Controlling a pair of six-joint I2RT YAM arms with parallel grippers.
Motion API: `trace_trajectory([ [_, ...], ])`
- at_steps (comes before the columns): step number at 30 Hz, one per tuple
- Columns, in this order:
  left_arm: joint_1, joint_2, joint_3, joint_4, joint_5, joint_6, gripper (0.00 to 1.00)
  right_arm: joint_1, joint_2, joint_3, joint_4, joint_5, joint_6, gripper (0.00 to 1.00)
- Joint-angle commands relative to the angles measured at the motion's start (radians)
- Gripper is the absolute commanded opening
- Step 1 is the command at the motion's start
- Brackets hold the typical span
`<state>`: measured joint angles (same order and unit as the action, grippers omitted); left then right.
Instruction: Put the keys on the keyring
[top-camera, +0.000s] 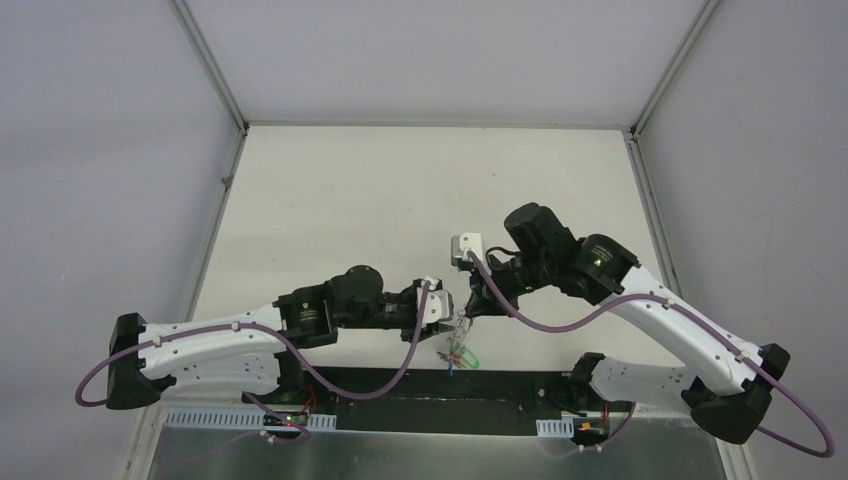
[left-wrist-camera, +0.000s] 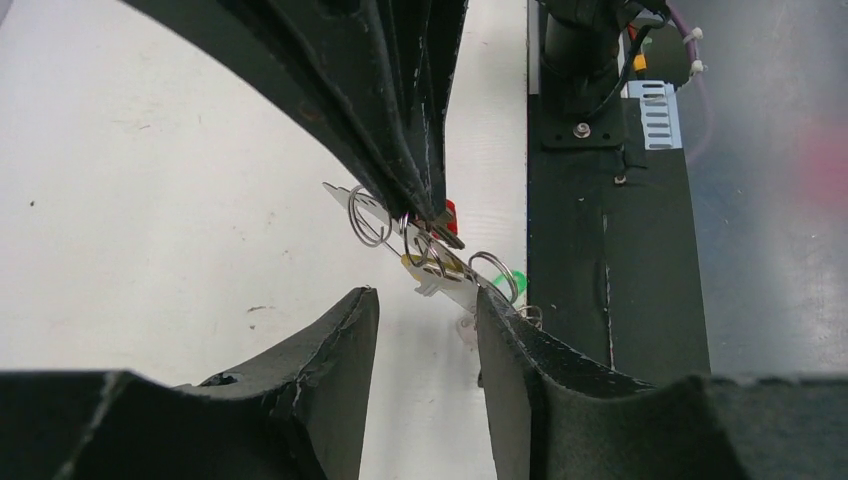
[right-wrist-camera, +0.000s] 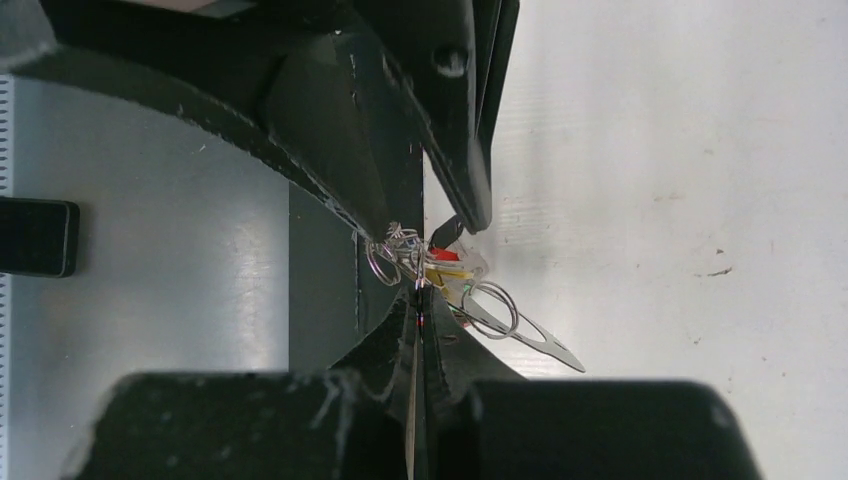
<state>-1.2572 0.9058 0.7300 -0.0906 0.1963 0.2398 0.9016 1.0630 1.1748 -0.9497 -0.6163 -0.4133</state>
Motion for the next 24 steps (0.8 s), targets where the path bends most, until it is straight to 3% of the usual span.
trace_trajectory([
  [1,-0.002,0.043,0.073,0.019,0.035,0.007,0.42,-0.001,0.024,0.079,-0.053,0.004,0.013,0.0],
  [24,-0.003,0.039,0.042,0.116,0.034,-0.017,0.22,0.001,0.017,0.054,-0.008,-0.039,0.028,0.0],
])
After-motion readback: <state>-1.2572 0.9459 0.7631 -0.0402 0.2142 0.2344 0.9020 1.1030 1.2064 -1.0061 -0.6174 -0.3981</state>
